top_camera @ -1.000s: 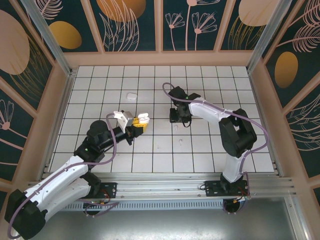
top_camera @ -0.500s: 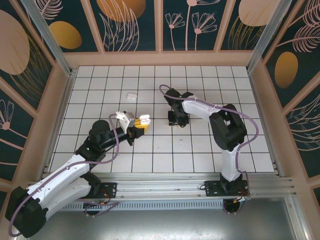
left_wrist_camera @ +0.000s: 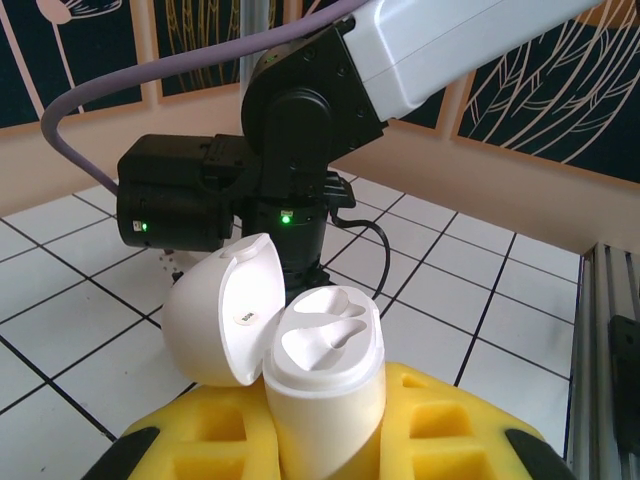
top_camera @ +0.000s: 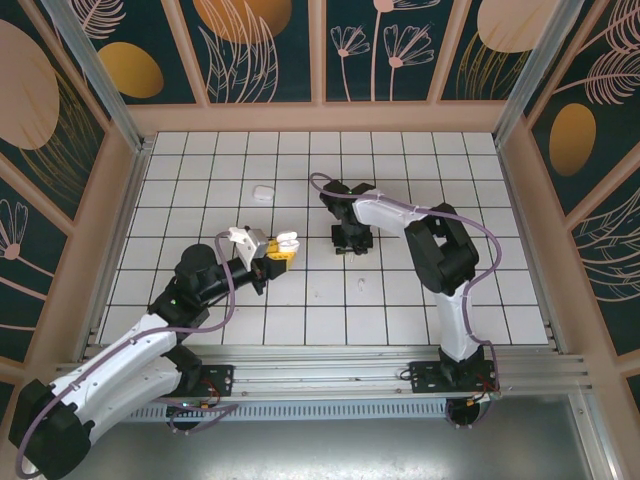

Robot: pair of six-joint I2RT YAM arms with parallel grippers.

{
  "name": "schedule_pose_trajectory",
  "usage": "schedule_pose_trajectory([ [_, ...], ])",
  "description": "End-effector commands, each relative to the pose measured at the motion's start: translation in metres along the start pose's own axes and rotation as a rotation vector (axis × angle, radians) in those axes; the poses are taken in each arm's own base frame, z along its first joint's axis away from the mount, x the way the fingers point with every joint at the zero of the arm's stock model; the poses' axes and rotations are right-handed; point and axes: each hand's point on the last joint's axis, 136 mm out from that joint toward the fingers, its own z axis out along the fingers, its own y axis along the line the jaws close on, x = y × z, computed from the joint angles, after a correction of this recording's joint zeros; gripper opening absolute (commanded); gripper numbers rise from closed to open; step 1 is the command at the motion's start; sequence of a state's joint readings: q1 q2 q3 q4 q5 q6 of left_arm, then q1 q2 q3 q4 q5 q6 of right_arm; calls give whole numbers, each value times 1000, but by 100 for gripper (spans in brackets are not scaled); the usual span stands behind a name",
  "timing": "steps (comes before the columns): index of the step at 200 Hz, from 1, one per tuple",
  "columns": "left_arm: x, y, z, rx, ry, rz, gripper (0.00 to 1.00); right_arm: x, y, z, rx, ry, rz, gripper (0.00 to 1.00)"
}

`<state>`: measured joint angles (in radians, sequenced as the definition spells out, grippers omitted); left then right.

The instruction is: Insert the wireless bluetooth earbuds into the charging case

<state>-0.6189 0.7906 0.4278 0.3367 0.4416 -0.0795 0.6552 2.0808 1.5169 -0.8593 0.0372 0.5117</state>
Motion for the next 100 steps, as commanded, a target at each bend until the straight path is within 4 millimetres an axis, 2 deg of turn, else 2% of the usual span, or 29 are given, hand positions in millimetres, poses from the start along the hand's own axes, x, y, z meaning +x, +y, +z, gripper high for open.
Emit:
schedule_pose_trajectory([
  [1, -5, -5, -3, 16, -18, 27, 0, 8, -8, 3, 69, 36, -5, 33],
  [63, -4, -5, -3, 16, -16, 23, 0, 7, -8, -1, 78, 23, -20, 26],
  [100, -6, -11, -2, 55, -36, 36, 0, -4, -6, -20, 63, -51, -15, 23],
])
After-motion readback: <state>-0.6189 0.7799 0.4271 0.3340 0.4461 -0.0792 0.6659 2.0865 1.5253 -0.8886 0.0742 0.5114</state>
